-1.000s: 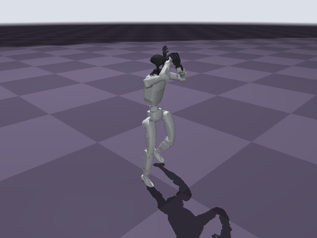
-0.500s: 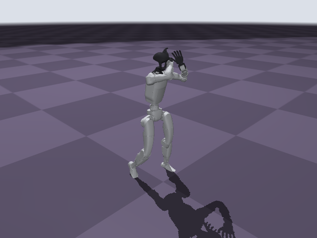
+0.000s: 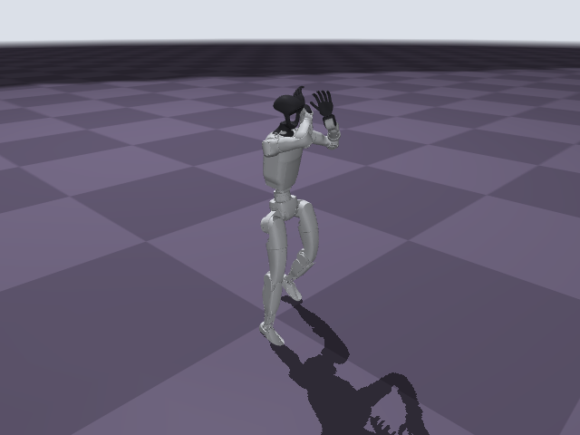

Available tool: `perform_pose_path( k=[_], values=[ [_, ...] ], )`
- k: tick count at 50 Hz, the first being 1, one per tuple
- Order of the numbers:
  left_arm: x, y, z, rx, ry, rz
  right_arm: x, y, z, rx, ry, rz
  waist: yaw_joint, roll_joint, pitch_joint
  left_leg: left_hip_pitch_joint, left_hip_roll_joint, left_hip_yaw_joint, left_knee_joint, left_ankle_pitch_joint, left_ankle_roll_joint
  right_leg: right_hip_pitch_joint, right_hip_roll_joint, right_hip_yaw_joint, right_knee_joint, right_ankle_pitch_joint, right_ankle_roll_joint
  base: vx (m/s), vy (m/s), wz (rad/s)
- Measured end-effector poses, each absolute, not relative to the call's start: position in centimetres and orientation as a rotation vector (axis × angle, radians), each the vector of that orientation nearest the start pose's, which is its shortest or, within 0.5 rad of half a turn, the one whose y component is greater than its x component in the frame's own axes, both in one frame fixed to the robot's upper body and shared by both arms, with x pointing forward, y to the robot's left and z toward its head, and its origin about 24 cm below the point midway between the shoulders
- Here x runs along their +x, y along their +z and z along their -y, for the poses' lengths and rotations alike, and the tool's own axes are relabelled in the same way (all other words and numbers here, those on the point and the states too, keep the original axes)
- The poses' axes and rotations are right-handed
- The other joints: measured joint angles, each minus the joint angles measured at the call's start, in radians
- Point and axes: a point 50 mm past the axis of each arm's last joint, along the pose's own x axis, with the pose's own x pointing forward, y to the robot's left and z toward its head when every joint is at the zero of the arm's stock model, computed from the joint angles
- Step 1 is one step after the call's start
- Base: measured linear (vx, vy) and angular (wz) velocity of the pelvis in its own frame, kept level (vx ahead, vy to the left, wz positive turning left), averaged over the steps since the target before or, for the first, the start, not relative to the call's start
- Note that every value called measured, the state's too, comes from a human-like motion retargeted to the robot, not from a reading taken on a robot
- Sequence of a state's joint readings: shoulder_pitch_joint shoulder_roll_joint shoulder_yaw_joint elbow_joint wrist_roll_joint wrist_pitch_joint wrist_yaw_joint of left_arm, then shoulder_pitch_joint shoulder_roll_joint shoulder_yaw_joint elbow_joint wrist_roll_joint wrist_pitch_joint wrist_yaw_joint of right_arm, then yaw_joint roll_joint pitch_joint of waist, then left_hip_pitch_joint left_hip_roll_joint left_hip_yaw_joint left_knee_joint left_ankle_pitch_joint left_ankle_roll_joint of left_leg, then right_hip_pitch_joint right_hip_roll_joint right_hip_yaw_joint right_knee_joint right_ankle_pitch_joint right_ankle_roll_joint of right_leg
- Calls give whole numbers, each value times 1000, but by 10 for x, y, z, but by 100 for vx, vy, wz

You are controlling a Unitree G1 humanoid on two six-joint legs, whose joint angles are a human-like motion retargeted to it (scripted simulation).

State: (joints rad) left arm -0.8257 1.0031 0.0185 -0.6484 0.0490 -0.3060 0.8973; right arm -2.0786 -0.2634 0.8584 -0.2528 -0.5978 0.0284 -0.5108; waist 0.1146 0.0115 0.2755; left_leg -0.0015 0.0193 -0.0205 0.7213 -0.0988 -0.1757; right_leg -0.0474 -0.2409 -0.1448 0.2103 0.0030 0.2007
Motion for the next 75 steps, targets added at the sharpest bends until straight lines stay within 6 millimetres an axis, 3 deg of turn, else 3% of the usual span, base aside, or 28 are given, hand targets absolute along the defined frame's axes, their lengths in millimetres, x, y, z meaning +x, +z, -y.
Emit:
perform_pose_path(
  k=[1, 2, 3, 4, 5, 10, 12, 13, 15, 18, 20, 22, 23, 25, 27, 29, 31, 36, 43, 45, 47, 48, 55, 60, 65, 70, 73, 75],
  values=[
    [135, 378, -169, 229, 313, 1999, 43, 413, -70, 737, -252, -3529, 10, 2, -37, -49, 4, 8, 74, 20, -9, 12, -1, -5, -7, -7, 4, 38, -13, 8],
    [134, 378, -168, 237, 310, 2005, 43, 417, -68, 758, -92, -3484, 21, 3, -45, -96, 10, 21, 142, 32, -13, 23, -3, -9, -16, -13, 8, 37, -11, 6],
    [127, 382, -164, 252, 312, 2079, 33, 429, -71, 849, 378, -3230, 35, 4, 2, -139, 23, 47, 197, 25, -8, 35, -4, -10, -28, -19, 12, 34, -10, 1],
    [123, 383, -161, 255, 302, 2116, 28, 424, -74, 829, 242, -3255, 44, 2, 21, -171, 37, 76, 230, 10, -2, 51, -7, -11, -42, -23, 20, 33, -9, -1],
    [121, 384, -159, 251, 286, 2136, 25, 411, -76, 744, -211, -3389, 52, -1, 26, -198, 52, 107, 252, -8, 4, 69, -10, -13, -57, -27, 28, 34, -8, -4],
    [115, 378, -155, 231, 215, 2172, 21, 412, -75, 690, -193, -3400, 105, -19, -2, -260, 99, 227, 87, -47, 6, 101, -15, -3, -88, -56, 44, 35, -2, -21],
    [121, 378, -158, 251, 233, 2112, 31, 413, -66, 622, -168, -3485, 130, -30, -83, -265, 105, 242, -85, -45, 13, 80, -12, 9, -73, -73, 51, 36, 5, -30],
    [116, 379, -155, 237, 213, 2156, 23, 411, -72, 656, -161, -3423, 135, -34, -49, -262, 105, 241, -189, -43, 24, 72, -8, 15, -72, -81, 52, 36, 8, -30],
    [122, 376, -154, 182, 149, 2088, 37, 414, -60, 560, -139, -3526, 162, -37, -126, -213, 103, 208, -427, -23, 19, 80, 7, 19, -57, -103, 61, 40, 11, -32],
    [115, 381, -148, 168, 112, 2160, 22, 412, -70, 587, -130, -3432, 169, -9, -46, -130, 112, 92, -671, 68, -13, 132, 42, 26, -53, -143, 56, 42, 18, -28],
    [115, 385, -147, 179, 128, 2178, 21, 425, -68, 635, 301, -3295, 169, -2, -29, -78, 114, 31, -746, 138, -33, 167, 54, 28, -34, -173, 38, 43, 20, -13],
    [116, 382, -145, 148, 116, 2156, 25, 413, -74, 598, -79, -3449, 173, -16, -29, -34, 108, 29, -759, 146, -31, 186, 48, 38, -1, -189, 21, 39, 19, -10],
    [116, 382, -146, 144, 127, 2162, 25, 412, -74, 592, -76, -3446, 170, -24, -24, -24, 105, 33, -758, 136, -26, 179, 44, 40, 30, -193, 10, 36, 20, -2],
    [127, 379, -152, 176, 181, 2082, 43, 426, -57, 603, 487, -3381, 169, -57, -117, -20, 91, 45, -735, 100, -22, 112, 21, 49, 175, -205, -13, 35, 19, -8],
    [127, 377, -155, 189, 207, 2073, 44, 424, -59, 593, 538, -3385, 173, -72, -125, -6, 93, 63, -726, 82, -19, 37, 16, 72, 314, -167, -31, 29, 17, -36],
    [127, 376, -157, 212, 244, 2068, 44, 431, -57, 644, 836, -3242, 183, -79, -126, 1, 96, 81, -722, 74, -10, -57, 22, 110, 459, -120, -39, 24, 15, -43],
    [127, 376, -157, 232, 268, 2064, 44, 435, -55, 678, 967, -3165, 190, -73, -127, 5, 104, 92, -721, 68, -4, -141, 52, 150, 565, -95, -33, 20, 11, -25],
    [120, 374, -155, 299, 249, 2109, 40, 429, -53, 584, 896, -3232, 140, -65, -125, 9, 123, 94, -732, 54, -9, -256, 98, 147, 591, -124, -31, 18, 5, 2],
    [119, 374, -150, 285, 241, 2147, 39, 427, -51, 549, 837, -3256, 107, -91, -107, 20, 78, 96, -714, 14, -13, -210, 50, 56, 156, -87, -10, 19, -4, 6],
    [117, 373, -150, 143, 169, 2127, 40, 434, -52, 646, 964, -3147, 112, -98, -97, 24, 68, 98, -699, 6, 14, -169, 49, 63, 51, -31, -22, 21, -11, 9],
    [127, 381, -149, 187, 287, 2085, 44, 445, -47, 793, 1296, -2897, 134, -82, -93, 29, 69, 93, -690, 3, 29, -146, 49, 58, 27, -16, -19, 20, -12, 6],
    [128, 381, -148, 183, 291, 2077, 45, 446, -46, 814, 1326, -2863, 138, -73, -95, 30, 73, 90, -685, 1, 31, -138, 50, 50, 26, -19, -17, 19, -13, 11],
    [118, 382, -150, 202, 277, 2134, 30, 443, -45, 709, 1212, -2896, 96, -8, -78, -22, 82, 27, -558, -37, 42, -101, 43, -18, 60, -62, -29, 16, -14, 42],
    [111, 392, -146, 224, 303, 2211, 20, 456, -40, 692, 1415, -2716, 114, 20, -52, -89, 71, 23, -448, -17, 10, -89, 20, -47, 74, -79, -22, 10, -10, 35],
    [114, 405, -144, 237, 332, 2227, 32, 466, -43, 791, 1465, -2738, 123, 27, -38, -120, 83, 83, -502, -32, 11, -92, 14, -49, 29, -63, -1, 2, -2, 2],
    [139, 424, -145, 133, 300, 2081, 60, 480, -54, 1012, 1452, -2791, 94, 72, 1, -129, 133, 151, -656, 68, 20, -106, 53, -55, -45, -25, 7, -4, 5, -6],
    [159, 437, -143, -30, 222, 1974, 77, 458, -74, 834, 260, -3644, 50, 91, 61, -153, 139, 141, -691, 101, 2, -132, 64, -54, -76, 1, 9, -16, 10, -5],
    [172, 445, -143, -93, 207, 1908, 90, 463, -77, 874, 47, -3759, 20, 95, 115, -181, 136, 146, -703, 112, -9, -164, 63, -50, -88, 21, 11, -22, 12, -3]
  ],
)
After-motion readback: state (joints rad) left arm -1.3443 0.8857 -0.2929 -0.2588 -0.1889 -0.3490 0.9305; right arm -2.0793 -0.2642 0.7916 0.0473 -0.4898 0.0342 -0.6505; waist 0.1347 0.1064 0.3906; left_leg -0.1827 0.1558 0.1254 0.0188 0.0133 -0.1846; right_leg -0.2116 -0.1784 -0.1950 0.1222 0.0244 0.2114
